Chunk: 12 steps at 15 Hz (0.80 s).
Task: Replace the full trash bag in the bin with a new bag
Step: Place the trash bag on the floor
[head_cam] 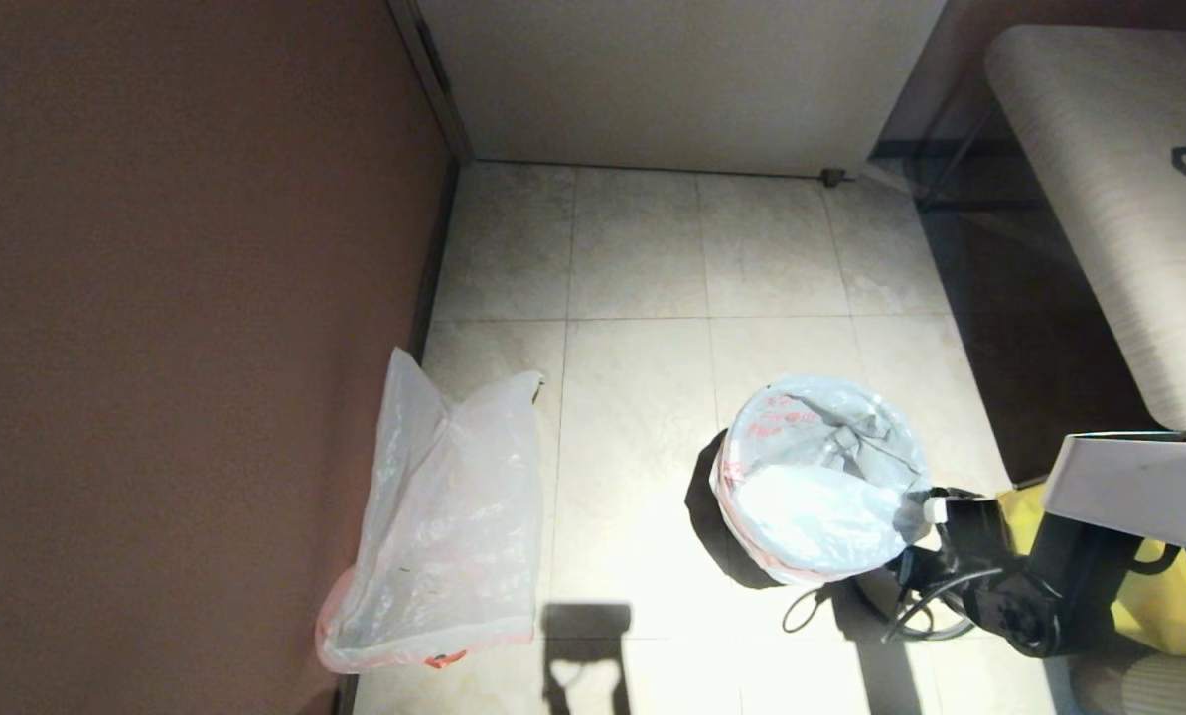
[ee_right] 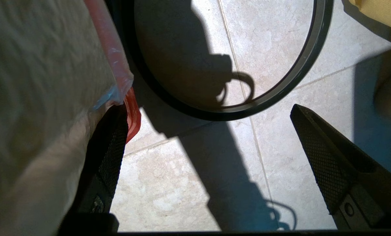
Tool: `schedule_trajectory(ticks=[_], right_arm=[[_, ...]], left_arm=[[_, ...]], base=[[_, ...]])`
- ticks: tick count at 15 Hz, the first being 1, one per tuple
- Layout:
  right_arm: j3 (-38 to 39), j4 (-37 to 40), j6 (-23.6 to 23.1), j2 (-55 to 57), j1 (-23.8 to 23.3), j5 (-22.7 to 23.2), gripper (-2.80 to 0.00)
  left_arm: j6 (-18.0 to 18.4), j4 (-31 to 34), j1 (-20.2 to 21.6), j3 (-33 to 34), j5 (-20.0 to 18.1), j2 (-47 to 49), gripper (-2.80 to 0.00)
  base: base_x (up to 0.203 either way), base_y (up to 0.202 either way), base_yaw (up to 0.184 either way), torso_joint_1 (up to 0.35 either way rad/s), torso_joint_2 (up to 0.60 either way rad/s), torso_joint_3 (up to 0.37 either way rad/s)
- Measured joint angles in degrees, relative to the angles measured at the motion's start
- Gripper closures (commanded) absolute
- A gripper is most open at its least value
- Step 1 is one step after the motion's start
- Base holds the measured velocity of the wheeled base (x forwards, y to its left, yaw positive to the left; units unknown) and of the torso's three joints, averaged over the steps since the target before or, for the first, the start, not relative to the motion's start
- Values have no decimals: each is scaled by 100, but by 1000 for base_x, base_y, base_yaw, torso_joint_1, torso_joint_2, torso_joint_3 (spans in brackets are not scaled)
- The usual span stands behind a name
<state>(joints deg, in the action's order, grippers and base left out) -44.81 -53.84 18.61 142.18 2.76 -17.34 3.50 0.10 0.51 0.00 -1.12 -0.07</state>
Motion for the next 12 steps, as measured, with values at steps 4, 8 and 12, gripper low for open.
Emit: schedule_trajectory(ticks=[4,8,12], right_arm=[[-295,-68,-36,110,-75,478,-280],[-392,-213,-304,140,-187,804,0],[-468,-327,-454,223,-238,833,0]], left_arm=[[0,0,0,0,-2,0,0],[0,0,0,0,0,0,0],[1,0,0,0,-2,0,0]], base=[[0,0,0,0,0,0],[0,0,0,0,0,0],[0,0,0,0,0,0]])
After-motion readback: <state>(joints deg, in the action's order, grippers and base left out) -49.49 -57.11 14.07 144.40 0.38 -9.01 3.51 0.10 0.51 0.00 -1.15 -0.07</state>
